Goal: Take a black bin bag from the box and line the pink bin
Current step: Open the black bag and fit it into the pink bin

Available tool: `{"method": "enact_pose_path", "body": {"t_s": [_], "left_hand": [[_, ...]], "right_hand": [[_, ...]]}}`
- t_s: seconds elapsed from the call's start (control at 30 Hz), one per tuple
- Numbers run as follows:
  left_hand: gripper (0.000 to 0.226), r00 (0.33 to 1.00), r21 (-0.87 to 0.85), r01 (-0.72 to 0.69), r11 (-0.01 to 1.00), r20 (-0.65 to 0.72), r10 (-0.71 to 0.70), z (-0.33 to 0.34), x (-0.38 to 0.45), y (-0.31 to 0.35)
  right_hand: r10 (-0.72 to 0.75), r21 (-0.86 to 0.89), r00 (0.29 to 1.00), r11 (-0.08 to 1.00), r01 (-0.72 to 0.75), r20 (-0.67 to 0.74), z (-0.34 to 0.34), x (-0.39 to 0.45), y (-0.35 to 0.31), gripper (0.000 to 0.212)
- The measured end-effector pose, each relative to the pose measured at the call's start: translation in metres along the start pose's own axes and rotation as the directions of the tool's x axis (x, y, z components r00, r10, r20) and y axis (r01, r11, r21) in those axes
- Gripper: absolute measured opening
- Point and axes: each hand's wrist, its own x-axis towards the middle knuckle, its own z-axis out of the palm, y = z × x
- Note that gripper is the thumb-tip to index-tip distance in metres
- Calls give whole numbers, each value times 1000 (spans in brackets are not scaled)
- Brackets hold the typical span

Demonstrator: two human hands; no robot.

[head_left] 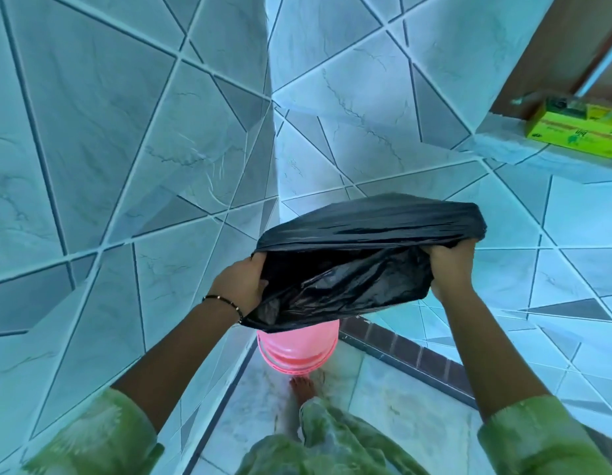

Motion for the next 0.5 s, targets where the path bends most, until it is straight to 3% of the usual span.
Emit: {"method": "enact_pose_path", "body": {"t_s": [0.03,0.1,0.17,0.23,0.3,0.37,0.43,0.5], "left_hand": [[51,1000,-48,-6,999,6,7,3,1,2],[54,999,-117,-21,993,22,24,9,-3,6],[59,997,-155,-42,987,62,52,17,-7,8],[68,990,-145,-64,987,112,81,27,-11,9],[75,978,-128,-75,989,182,97,35,-13,8],[76,951,-108,-91,990,286,119,43,-15,5],[68,910,-69,-107,992,396,126,54,-16,1],[54,879,-20,-82,996,470,82,68,-15,-5]], "right_hand": [[3,115,1000,993,-6,28,3,2,1,66],[-38,78,998,996,34,51,5,-1,1,63],[-145,-243,981,954,173,127,1,0,3,61],[-157,-517,947,807,287,281,-7,2,6,58],[-21,-651,910,692,312,413,-16,3,10,57],[192,-805,866,500,319,462,-25,6,19,50],[382,-899,818,257,353,431,-32,14,34,41],[485,-934,804,82,349,343,-36,23,51,35]]}}
